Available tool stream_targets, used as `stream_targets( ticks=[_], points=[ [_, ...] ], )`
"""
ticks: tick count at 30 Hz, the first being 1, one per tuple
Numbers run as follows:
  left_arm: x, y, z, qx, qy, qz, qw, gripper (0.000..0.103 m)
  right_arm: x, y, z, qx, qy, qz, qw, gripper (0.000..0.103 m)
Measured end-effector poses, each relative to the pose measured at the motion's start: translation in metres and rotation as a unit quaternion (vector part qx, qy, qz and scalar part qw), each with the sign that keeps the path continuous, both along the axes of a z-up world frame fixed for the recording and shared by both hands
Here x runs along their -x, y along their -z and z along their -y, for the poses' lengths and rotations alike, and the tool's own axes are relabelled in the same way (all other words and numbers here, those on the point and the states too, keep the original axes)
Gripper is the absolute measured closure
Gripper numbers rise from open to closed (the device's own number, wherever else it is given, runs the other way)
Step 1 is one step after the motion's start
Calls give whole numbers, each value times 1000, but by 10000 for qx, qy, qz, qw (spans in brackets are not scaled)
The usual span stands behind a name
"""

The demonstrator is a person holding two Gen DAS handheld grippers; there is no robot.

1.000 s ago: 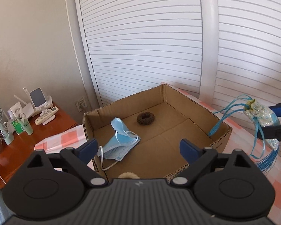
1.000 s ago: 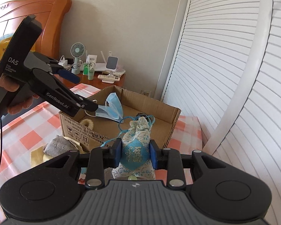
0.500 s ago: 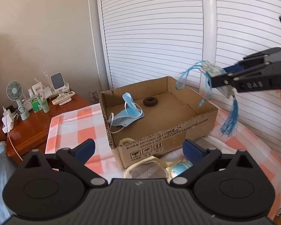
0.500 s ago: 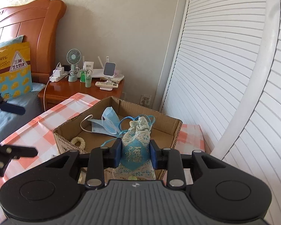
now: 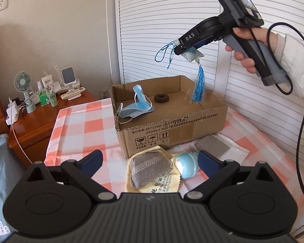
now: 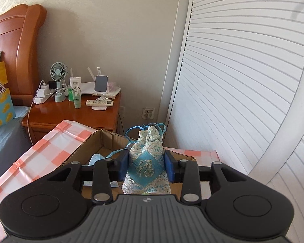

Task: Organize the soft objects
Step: 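Lower the sachet and cream hair tie into the box and release both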

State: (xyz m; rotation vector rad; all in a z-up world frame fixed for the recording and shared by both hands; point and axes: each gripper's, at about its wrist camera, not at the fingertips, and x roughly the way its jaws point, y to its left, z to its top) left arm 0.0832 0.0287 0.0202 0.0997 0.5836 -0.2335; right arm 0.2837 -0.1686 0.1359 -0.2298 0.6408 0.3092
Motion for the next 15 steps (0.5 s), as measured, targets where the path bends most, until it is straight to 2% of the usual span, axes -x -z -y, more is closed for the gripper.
stream_targets(
  ticks=[3, 7, 15],
  points=[
    [5, 4, -4, 39, -114, -50, 9999, 3, -13, 13, -3, 98, 157, -222, 9996, 34],
    [8, 9, -9, 109, -177, -157, 9997, 3, -5, 25, 0, -11, 267, -280, 9993, 9],
    [11, 10, -14, 156, -274, -201, 9993, 3, 36, 19, 7, -107, 283, -244, 9992, 0]
  ],
)
